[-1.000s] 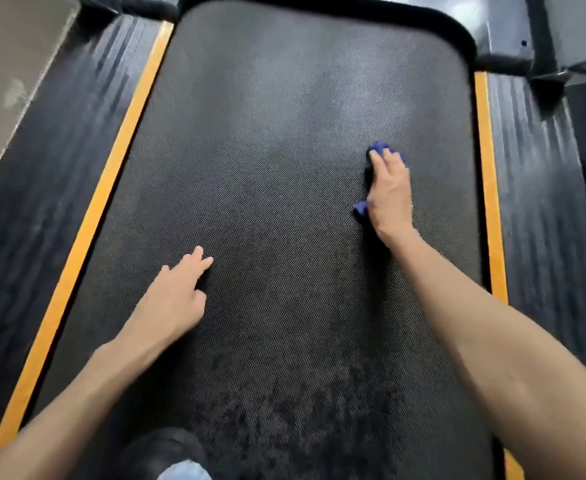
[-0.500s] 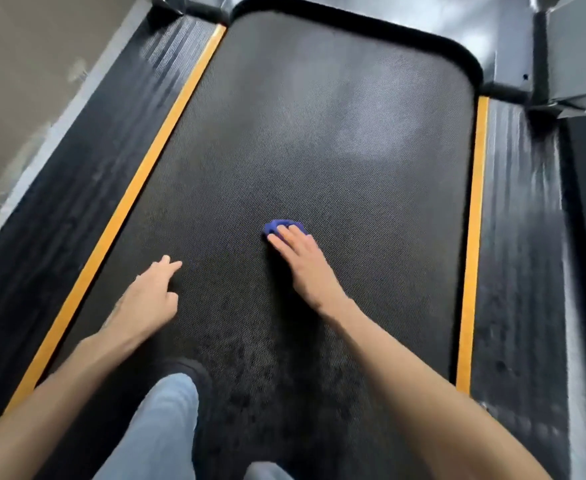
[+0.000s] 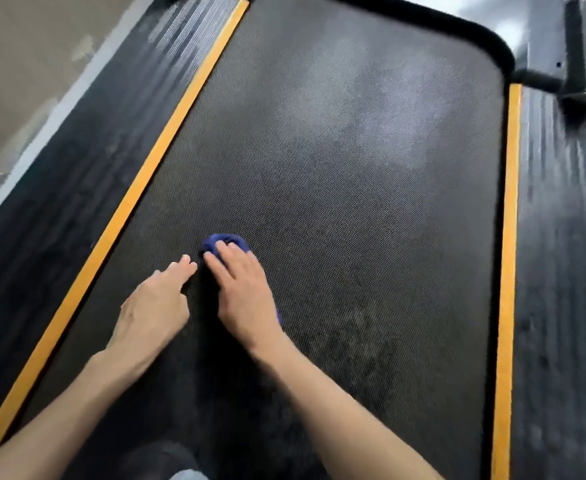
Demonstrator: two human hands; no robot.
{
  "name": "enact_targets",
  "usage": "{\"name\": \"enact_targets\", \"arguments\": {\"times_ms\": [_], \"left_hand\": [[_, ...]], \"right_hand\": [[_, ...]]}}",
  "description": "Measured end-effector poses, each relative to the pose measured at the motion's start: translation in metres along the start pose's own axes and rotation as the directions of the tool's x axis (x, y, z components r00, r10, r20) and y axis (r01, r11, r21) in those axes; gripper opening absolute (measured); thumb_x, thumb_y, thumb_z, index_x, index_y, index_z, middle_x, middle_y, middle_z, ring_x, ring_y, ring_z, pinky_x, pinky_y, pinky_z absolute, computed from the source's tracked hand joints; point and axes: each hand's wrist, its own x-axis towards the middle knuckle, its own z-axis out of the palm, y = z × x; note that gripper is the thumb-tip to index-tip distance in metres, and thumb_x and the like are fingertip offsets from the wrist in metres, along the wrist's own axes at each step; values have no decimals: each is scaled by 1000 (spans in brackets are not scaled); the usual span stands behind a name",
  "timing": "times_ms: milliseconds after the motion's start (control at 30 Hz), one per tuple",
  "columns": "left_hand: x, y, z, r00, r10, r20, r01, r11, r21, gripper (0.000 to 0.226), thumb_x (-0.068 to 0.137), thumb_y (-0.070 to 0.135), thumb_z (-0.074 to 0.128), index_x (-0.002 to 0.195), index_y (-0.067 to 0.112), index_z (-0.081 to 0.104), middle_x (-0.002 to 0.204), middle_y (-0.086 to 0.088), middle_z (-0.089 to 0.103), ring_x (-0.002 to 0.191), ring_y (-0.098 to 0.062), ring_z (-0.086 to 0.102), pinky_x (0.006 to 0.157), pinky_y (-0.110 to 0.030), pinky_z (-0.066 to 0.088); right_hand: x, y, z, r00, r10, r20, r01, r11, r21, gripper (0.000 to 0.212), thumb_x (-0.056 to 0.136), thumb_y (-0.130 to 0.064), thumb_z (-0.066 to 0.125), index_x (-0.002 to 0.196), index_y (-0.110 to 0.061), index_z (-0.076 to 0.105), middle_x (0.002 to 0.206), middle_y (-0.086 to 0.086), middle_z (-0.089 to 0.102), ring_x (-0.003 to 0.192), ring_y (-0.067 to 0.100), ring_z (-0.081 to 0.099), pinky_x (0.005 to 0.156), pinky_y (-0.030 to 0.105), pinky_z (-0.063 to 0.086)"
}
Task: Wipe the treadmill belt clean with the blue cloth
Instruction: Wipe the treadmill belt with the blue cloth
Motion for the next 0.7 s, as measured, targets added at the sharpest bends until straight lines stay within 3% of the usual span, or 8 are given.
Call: {"name": "enact_targets", "arguments": {"times_ms": [67, 133, 200, 267, 433, 500, 600, 700], "left_hand": [[1, 3, -2, 999, -42, -3, 42, 999, 21, 62, 81, -1, 45, 135, 30, 46, 142, 9, 44, 133, -30, 37, 102, -43, 36], [-2, 1, -2, 999, -37, -20, 37, 999, 11, 63, 82, -4, 45, 134, 30, 48, 143, 11, 42, 133, -31, 37, 105, -43, 33], [-8, 3, -2, 998, -9, -55, 8, 1000, -16, 63, 81, -7, 46, 134, 27, 49, 143, 9, 42, 133, -28, 38, 108, -41, 31], [-12, 6, -2, 997, 21, -68, -22, 999, -23, 62, 80, -7, 48, 135, 23, 48, 144, 7, 40, 133, -25, 39, 108, -41, 32], [-13, 18, -2, 1000, 1, 30, -3, 995, 97, 56, 84, 1, 47, 136, 18, 40, 151, 5, 29, 132, -24, 39, 95, -47, 41], [-11, 24, -2, 999, 27, 30, -32, 981, 191, 50, 85, 4, 46, 133, 13, 42, 150, 1, 31, 126, -27, 45, 89, -47, 44], [-9, 22, 0, 998, 70, -4, -67, 968, 242, 50, 82, 2, 50, 130, 11, 46, 147, -2, 37, 122, -26, 50, 85, -44, 47], [-11, 5, 11, 987, 159, 13, -158, 963, 217, 65, 69, -8, 57, 132, 6, 46, 145, -9, 40, 130, -27, 43, 92, -48, 46]], "right_hand": [[-12, -7, 3, 988, -113, 102, 116, 993, -21, 56, 80, -16, 33, 133, -15, 51, 141, 4, 47, 131, 21, 42, 112, 35, 25], [-18, 30, -16, 990, -135, 39, 139, 985, -105, 55, 81, -13, 40, 135, -17, 48, 142, 4, 46, 132, 20, 41, 110, 38, 31], [-31, 88, -48, 996, 81, -48, -88, 984, -154, 66, 72, -10, 60, 136, -15, 46, 143, 5, 44, 133, 23, 37, 110, 43, 31], [-50, 154, -89, 927, 331, -175, -359, 919, -163, 76, 63, -5, 69, 135, -8, 46, 141, 12, 43, 132, 29, 37, 111, 46, 29], [-57, 187, -117, 687, 620, -379, -663, 749, 22, 49, 84, -14, 33, 125, 3, 56, 133, 22, 50, 124, 40, 45, 109, 44, 29], [-48, 134, -83, 766, 519, -379, -559, 829, 5, 46, 83, -11, 36, 122, 1, 59, 131, 19, 53, 123, 36, 47, 109, 40, 28], [-63, 29, -24, 983, 128, -128, -136, 989, -61, 46, 82, -12, 41, 125, -11, 59, 135, 8, 52, 127, 22, 41, 111, 34, 25], [-90, -7, -10, 989, -99, 111, 108, 990, -86, 52, 84, -19, 37, 134, -22, 50, 142, -2, 45, 133, 16, 37, 112, 32, 25]]}}
